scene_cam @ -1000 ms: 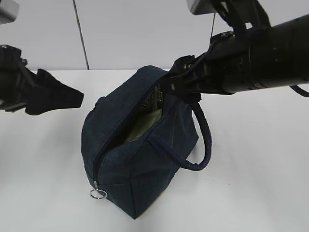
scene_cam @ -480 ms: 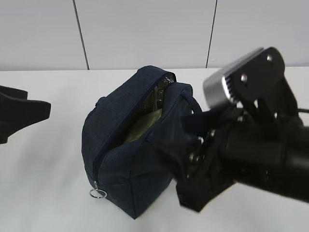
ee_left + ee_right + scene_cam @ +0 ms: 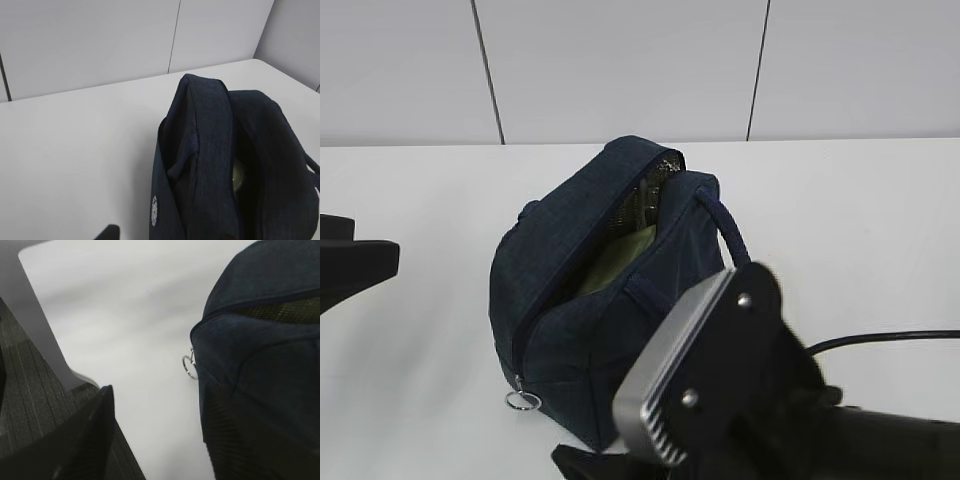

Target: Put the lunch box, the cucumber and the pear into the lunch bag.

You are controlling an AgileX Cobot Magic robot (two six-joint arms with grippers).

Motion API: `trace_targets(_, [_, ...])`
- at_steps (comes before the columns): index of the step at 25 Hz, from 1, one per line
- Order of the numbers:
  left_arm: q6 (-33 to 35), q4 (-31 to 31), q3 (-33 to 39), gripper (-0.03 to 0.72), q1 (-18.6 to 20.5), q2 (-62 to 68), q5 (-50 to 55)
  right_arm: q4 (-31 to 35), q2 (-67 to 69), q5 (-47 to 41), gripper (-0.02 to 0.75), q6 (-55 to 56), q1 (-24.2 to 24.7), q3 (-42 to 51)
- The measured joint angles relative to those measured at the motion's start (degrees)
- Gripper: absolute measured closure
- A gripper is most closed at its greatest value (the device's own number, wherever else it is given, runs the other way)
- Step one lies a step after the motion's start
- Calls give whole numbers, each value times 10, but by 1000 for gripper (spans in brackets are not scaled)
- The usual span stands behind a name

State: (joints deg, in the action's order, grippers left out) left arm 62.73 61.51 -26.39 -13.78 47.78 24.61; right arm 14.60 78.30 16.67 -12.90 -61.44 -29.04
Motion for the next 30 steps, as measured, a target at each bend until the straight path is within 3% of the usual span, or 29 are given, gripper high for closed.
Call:
trace_targets(9, [1,1,0,330,0,0,-1,-20,165,147,325,39,-3,0])
trace_targets(14, [0,11,0,337,0,0,-1,-31,233,171,325,63,-3,-37])
trace_targets(30, [0,21,0,338,0,0,-1,93,341,175,328,40,-3,-140])
